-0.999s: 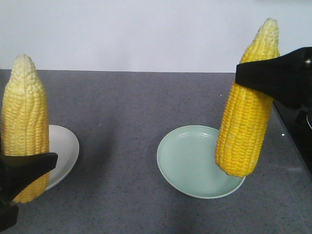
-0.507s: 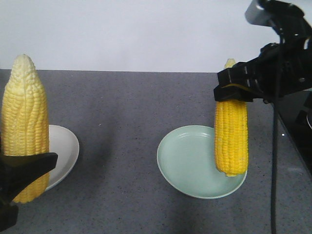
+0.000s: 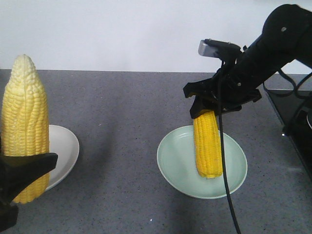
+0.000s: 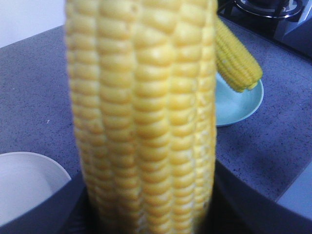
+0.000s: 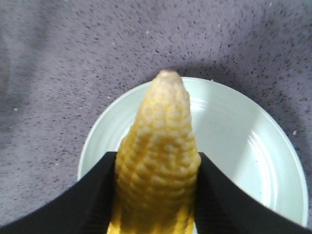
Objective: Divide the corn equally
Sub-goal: 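Tilt and lower the right gripper's corn cob onto the pale green plate, then open the right gripper and release the cob on the green plate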
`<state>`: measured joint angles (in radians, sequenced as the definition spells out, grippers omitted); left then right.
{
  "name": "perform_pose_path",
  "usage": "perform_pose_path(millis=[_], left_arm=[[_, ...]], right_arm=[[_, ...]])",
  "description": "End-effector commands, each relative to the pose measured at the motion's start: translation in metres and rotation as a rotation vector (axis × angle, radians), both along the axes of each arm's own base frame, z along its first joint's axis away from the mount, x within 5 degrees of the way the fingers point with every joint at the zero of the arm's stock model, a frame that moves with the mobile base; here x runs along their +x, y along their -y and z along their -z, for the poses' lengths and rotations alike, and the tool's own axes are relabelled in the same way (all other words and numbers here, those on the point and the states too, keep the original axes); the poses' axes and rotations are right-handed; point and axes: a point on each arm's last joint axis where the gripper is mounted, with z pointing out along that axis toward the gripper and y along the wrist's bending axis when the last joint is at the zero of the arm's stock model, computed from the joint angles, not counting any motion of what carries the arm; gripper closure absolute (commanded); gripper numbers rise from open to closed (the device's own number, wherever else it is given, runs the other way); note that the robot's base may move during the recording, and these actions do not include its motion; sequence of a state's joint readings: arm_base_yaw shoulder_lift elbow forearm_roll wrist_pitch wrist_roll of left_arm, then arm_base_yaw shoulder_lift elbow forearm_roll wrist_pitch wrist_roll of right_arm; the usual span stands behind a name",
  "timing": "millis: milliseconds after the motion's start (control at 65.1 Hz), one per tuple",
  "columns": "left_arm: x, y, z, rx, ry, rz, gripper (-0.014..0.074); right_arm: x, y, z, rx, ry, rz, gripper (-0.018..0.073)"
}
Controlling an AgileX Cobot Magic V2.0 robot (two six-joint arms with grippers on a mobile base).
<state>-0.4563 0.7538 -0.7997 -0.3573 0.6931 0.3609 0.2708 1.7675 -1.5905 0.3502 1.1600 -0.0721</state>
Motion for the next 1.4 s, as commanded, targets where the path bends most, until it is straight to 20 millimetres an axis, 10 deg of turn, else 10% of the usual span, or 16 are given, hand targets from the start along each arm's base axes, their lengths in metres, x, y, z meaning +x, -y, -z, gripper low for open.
perform_pose_path(millis=[0, 400, 753, 1060, 1383], left_arm=[[0.001, 0.001, -0.013, -0.061, 0.06, -0.012, 0.0325], [0.0, 0.001, -0.011, -0.051, 0.041, -0.005, 0.0325], [0.0, 0.001, -0.011, -0.054, 0.047, -0.007, 0.0325], [0.0, 0.001, -0.011, -0.056, 0.045, -0.009, 0.0325], [0.001, 0.001, -0.009, -0.054, 0.039, -0.01, 0.0325]], right_arm=[[0.007, 0.0, -0.008, 0.028, 0.033, 0.019, 0.0314], [0.028, 0.004, 0.042, 0.001, -0.138, 0.086, 0.0292], [0.029, 0.004, 0.042, 0.001, -0.116, 0.045, 0.0027], [0.012, 0.007, 0.001, 0.018, 0.054, -0.009, -0.0022], [-0.057, 0.001, -0.042, 0.035, 0.322, -0.119, -0.0022]])
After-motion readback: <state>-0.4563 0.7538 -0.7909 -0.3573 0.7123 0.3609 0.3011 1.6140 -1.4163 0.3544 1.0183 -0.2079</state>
